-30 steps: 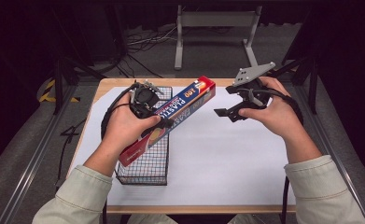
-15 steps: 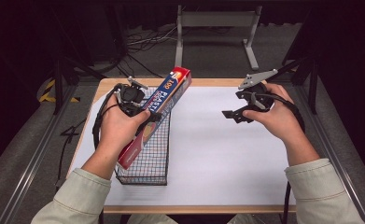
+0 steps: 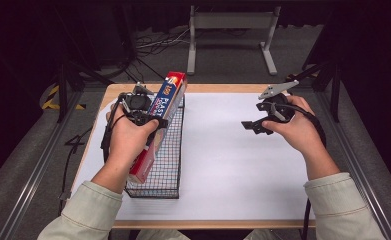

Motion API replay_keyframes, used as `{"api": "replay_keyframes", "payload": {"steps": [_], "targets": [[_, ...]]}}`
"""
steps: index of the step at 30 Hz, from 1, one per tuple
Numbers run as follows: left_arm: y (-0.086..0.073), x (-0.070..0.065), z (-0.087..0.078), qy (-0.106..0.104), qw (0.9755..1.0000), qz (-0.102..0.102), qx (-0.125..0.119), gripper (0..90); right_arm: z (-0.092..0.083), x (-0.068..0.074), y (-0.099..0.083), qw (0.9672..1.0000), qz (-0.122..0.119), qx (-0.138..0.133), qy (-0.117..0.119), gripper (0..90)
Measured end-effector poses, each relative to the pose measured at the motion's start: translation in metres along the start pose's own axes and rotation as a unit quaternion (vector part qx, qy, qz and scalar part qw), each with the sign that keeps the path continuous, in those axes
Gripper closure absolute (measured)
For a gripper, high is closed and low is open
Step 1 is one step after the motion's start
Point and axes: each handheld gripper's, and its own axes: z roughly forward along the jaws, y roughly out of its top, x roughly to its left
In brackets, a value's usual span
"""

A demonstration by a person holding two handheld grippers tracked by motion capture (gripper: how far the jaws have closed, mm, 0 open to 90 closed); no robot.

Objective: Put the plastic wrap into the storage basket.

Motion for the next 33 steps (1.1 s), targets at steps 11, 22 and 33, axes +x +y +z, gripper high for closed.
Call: {"api": "replay_keyframes", "payload": {"steps": [11, 22, 33], "targets": [[-0.003, 0.003, 0.013, 0.003, 0.9993, -0.036, -0.01, 39.5, 0.005, -0.006, -0.012, 0.9989, 0.028, 0.007, -0.036, 16.4], [-0.007, 0.004, 0.015, 0.012, 0.9992, -0.035, -0.013, 39.4, 0.007, -0.013, -0.025, 0.9966, 0.065, -0.009, -0.05, 16.8], [-0.013, 0.01, 0.027, 0.017, 0.9981, -0.057, -0.015, 39.4, 0.013, -0.011, -0.03, 0.9958, 0.068, -0.021, -0.058, 16.8]]}}
